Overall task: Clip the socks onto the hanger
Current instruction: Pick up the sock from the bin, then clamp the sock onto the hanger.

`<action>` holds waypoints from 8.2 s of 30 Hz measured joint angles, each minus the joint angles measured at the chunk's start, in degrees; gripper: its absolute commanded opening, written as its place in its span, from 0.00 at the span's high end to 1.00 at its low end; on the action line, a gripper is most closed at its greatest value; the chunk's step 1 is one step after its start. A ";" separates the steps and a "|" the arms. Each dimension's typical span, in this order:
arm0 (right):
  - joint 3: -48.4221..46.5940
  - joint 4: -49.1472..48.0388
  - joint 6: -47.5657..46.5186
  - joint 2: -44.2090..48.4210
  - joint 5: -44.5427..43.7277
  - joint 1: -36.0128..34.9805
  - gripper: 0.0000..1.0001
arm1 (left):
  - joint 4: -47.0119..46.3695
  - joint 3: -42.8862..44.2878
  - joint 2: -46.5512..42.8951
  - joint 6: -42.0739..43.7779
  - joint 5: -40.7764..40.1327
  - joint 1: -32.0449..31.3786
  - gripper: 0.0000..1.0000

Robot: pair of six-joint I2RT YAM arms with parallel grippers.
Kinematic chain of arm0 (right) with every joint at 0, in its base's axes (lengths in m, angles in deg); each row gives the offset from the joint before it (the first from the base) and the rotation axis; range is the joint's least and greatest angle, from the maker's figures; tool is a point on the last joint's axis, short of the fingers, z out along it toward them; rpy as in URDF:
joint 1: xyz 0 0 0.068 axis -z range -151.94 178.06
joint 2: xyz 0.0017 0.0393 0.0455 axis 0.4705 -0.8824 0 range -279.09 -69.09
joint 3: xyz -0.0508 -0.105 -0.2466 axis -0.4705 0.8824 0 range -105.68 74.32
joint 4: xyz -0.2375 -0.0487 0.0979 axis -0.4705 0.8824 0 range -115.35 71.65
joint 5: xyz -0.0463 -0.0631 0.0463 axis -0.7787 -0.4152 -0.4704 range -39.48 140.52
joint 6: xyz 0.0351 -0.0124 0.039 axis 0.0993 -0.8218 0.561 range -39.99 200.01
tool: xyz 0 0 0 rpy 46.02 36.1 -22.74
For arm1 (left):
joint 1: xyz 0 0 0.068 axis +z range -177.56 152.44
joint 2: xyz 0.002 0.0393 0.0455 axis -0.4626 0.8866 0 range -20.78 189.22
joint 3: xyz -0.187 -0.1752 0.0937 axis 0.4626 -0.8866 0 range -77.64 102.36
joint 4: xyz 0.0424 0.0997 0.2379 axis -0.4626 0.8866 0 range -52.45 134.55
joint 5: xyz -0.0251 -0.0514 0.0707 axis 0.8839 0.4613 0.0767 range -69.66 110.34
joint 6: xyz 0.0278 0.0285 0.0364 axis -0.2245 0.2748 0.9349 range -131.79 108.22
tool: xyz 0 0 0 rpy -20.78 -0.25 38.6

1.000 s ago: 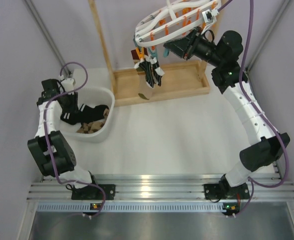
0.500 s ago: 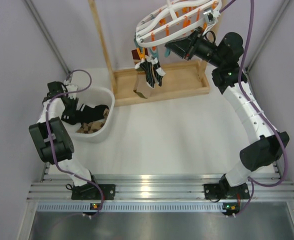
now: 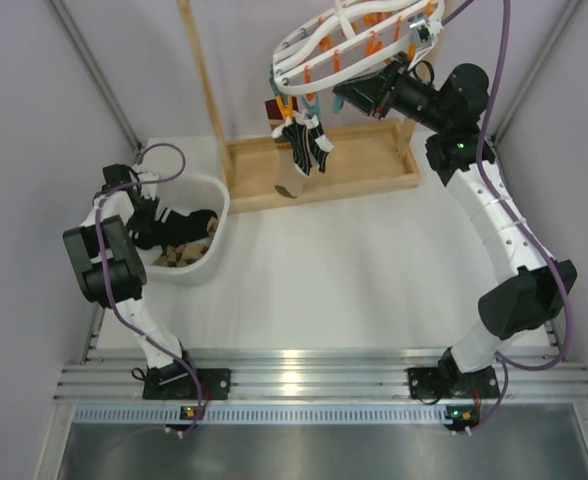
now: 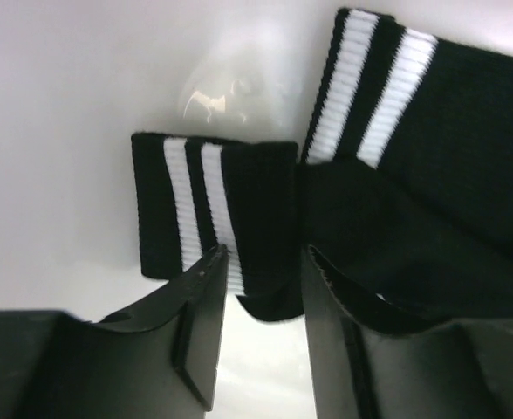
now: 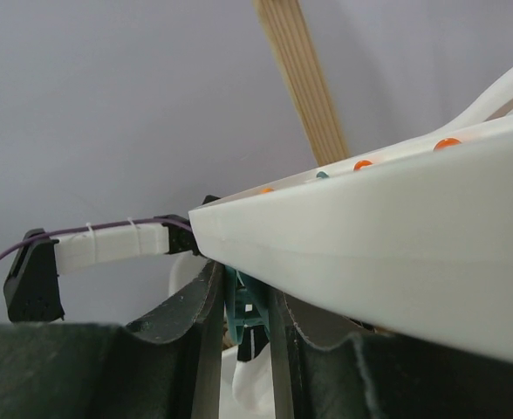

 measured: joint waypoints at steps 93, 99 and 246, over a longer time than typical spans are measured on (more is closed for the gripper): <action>4.94 -5.11 5.14 3.08 -4.98 -2.62 1.00 | -14.47 31.69 -12.28 -58.64 38.82 -47.87 1.00; 4.98 -5.46 4.98 3.10 -4.98 -2.62 1.00 | -15.02 31.36 -12.35 -60.37 39.50 -46.60 1.00; 20.87 11.58 -22.05 21.35 -10.25 0.11 0.37 | -23.93 14.29 -26.47 -57.55 24.72 -40.37 1.00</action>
